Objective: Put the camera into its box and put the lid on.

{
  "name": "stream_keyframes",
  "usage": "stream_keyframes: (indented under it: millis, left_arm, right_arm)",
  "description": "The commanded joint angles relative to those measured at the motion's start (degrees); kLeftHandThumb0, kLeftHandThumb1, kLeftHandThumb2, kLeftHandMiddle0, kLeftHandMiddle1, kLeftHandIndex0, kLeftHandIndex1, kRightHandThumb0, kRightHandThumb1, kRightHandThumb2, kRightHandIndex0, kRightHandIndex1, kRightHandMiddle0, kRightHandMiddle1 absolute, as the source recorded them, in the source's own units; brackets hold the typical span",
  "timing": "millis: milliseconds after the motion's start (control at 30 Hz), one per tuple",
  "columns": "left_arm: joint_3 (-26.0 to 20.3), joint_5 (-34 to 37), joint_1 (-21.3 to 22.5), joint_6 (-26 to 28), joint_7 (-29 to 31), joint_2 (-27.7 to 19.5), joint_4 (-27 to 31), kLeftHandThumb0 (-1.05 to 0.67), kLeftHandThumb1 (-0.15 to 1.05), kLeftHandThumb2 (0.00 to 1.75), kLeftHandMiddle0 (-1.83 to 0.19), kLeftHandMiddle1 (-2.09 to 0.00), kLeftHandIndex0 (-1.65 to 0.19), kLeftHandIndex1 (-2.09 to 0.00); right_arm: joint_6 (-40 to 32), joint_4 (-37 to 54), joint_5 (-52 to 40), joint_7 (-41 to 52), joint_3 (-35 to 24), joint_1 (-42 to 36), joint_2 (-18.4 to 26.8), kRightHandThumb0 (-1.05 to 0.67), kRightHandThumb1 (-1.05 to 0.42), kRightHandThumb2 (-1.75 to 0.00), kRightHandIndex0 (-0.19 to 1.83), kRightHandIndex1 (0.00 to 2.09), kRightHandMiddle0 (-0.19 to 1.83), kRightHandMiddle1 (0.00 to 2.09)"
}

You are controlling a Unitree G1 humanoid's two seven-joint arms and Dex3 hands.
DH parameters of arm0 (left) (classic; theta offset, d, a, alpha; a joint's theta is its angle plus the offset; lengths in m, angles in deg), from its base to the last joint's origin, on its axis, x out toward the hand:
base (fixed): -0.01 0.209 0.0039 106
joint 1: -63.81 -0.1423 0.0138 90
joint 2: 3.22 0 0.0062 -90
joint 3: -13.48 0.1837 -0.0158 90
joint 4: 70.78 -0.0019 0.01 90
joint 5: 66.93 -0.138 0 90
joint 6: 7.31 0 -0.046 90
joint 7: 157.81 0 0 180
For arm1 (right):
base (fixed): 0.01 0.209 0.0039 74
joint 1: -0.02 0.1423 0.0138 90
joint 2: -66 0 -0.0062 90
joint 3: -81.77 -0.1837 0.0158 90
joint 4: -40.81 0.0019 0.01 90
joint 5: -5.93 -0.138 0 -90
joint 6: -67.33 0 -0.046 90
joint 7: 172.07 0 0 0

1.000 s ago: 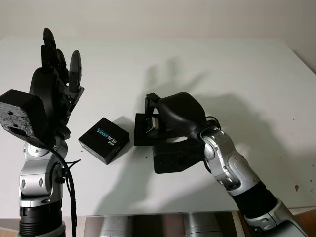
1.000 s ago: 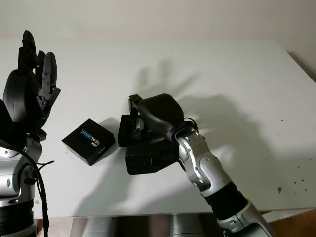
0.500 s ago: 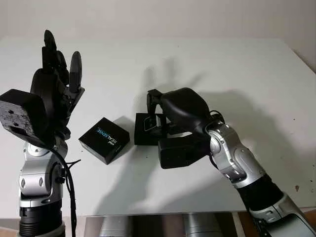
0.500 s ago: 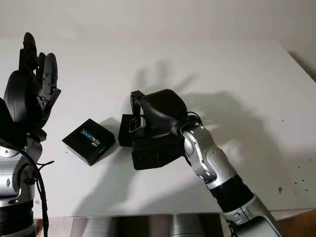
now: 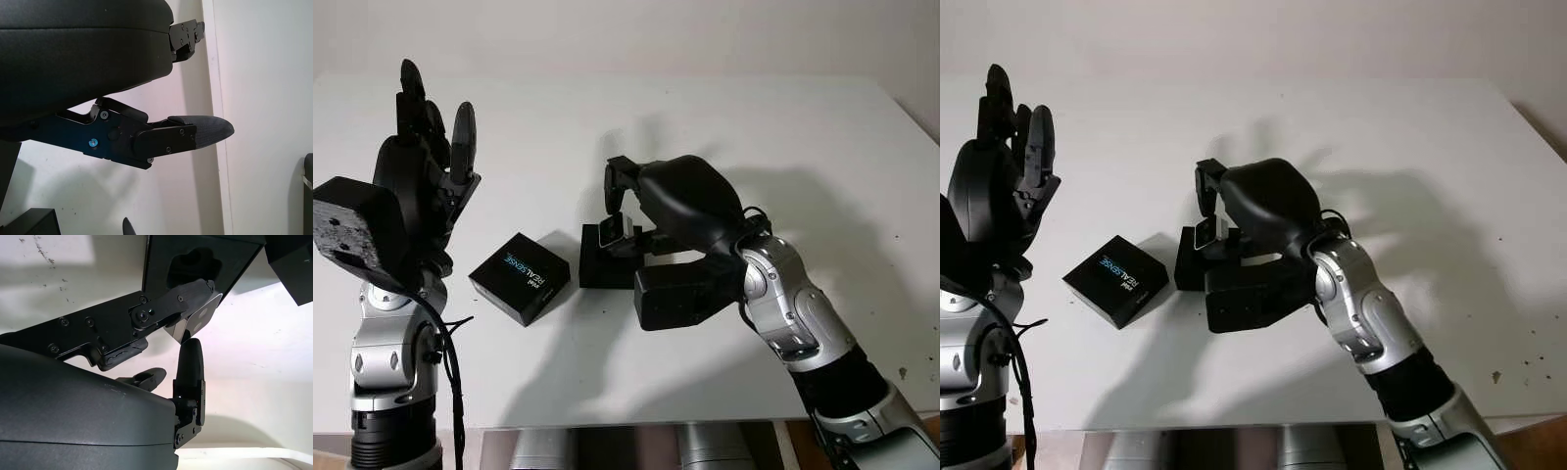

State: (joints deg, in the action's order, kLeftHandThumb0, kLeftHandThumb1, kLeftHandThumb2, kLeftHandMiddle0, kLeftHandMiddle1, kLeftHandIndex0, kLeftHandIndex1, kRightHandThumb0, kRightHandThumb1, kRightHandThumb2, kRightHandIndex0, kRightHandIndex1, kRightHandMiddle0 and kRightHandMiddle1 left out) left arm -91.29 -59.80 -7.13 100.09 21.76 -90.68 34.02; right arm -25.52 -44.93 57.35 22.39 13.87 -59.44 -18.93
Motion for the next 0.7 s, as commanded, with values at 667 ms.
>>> stream_keyframes:
  millis: [667]
  left_arm:
    - [0.04,-0.82,0.43,0.61,0.38,-0.97,0.73,-0.64,1.05,0.52,0.19,0.00,0.19,0.00]
  right_arm:
    - [-3.67,-3.58,-6.84,-3.24,-2.39,-0.97,-4.51,-0.40,-0.97,-0.05,0.46,0.04,0.33,1.49]
